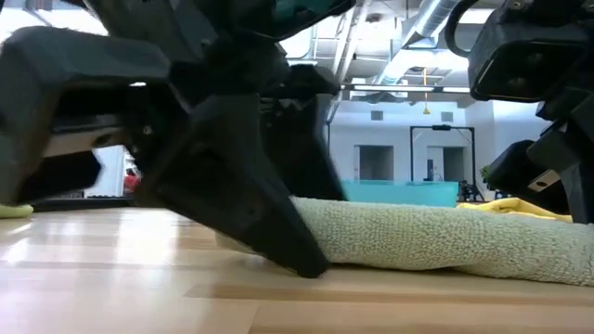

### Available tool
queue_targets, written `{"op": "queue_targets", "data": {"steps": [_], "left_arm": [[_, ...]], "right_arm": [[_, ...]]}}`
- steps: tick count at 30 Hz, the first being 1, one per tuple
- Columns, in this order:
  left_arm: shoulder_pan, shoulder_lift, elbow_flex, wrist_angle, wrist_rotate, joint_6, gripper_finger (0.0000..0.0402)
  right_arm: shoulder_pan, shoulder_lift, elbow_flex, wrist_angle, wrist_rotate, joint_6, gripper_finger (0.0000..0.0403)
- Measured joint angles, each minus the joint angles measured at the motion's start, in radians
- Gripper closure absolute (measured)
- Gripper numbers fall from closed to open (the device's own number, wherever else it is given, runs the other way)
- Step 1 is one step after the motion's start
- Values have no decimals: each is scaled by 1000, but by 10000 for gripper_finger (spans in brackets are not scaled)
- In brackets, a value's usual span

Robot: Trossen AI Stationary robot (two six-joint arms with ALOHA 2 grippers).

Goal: Roll microfiber towels into tight, uniform cylinder then place into a basket
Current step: Roll the dark green microfiber cloth

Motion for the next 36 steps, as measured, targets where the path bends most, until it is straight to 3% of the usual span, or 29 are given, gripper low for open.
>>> {"op": "queue_targets", "data": {"steps": [7,16,22,26,32,36], "left_arm": [[-5,0,46,-152,-22,-108,286],[-3,0,47,-162,35,-191,391],[7,2,48,-155,88,-334,387],[7,3,43,-139,93,-400,391],[5,5,39,-117,81,-437,397],[5,6,38,-114,79,-448,391]], "right_arm": [[0,0,2,-12,-2,-1,378],[-2,-19,2,-59,-64,-45,352],[1,-105,-2,-205,-41,-46,318],[11,-151,-2,-226,38,-53,276],[54,-137,-2,-67,79,-179,201],[83,-84,1,66,173,-229,179]]}}
